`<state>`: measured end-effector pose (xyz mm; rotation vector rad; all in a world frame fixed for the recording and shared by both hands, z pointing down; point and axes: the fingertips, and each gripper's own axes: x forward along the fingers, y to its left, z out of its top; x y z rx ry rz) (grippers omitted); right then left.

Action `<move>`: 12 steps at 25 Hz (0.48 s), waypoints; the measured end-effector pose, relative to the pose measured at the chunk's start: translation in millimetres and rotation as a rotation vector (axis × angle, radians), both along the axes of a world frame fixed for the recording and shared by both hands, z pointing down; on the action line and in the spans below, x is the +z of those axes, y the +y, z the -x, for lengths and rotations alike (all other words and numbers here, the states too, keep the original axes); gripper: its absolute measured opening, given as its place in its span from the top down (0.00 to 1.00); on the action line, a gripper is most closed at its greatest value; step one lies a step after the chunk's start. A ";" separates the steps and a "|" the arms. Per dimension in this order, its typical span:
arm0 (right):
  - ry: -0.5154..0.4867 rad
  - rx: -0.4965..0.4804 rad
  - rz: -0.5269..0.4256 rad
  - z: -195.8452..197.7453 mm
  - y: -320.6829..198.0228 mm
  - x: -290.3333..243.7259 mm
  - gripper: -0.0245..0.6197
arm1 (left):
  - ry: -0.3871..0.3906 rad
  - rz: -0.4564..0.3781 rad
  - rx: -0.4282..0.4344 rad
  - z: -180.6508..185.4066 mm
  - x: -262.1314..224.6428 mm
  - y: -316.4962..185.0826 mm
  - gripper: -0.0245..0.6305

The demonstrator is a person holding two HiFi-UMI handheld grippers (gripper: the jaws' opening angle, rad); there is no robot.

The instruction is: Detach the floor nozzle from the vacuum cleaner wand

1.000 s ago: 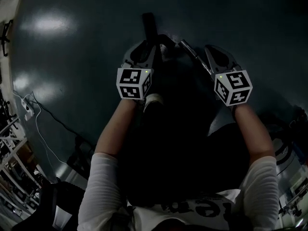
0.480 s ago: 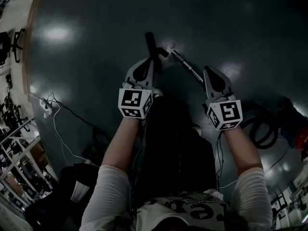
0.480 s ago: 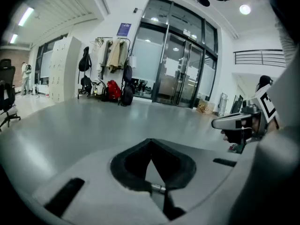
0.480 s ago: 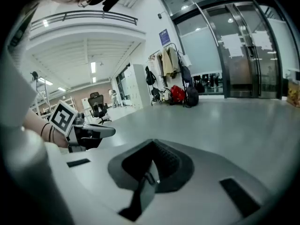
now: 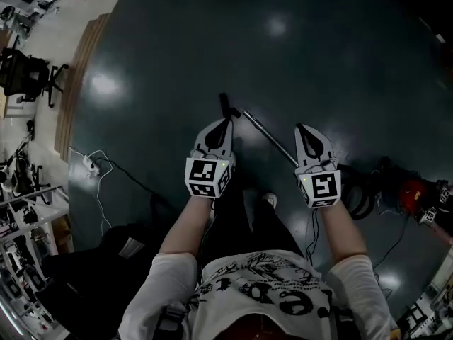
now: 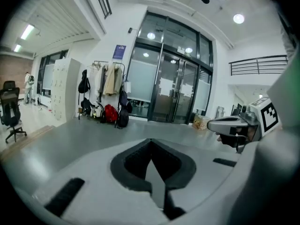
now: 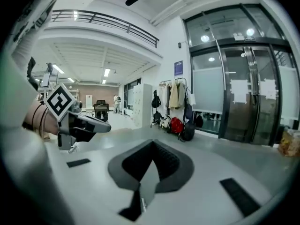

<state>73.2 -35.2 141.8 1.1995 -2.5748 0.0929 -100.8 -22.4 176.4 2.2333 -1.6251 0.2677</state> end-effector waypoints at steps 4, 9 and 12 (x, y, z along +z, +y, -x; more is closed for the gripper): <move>-0.011 0.022 -0.058 -23.6 38.4 -107.2 0.96 | 0.026 -0.080 -0.040 -11.4 -107.4 43.8 0.96; -0.102 0.033 -0.086 -57.2 94.3 -173.1 0.96 | 0.085 -0.108 -0.100 -38.5 -162.9 117.5 0.96; -0.168 0.038 -0.120 -76.9 126.8 -187.2 0.96 | 0.043 -0.140 -0.108 -54.0 -179.5 154.3 0.96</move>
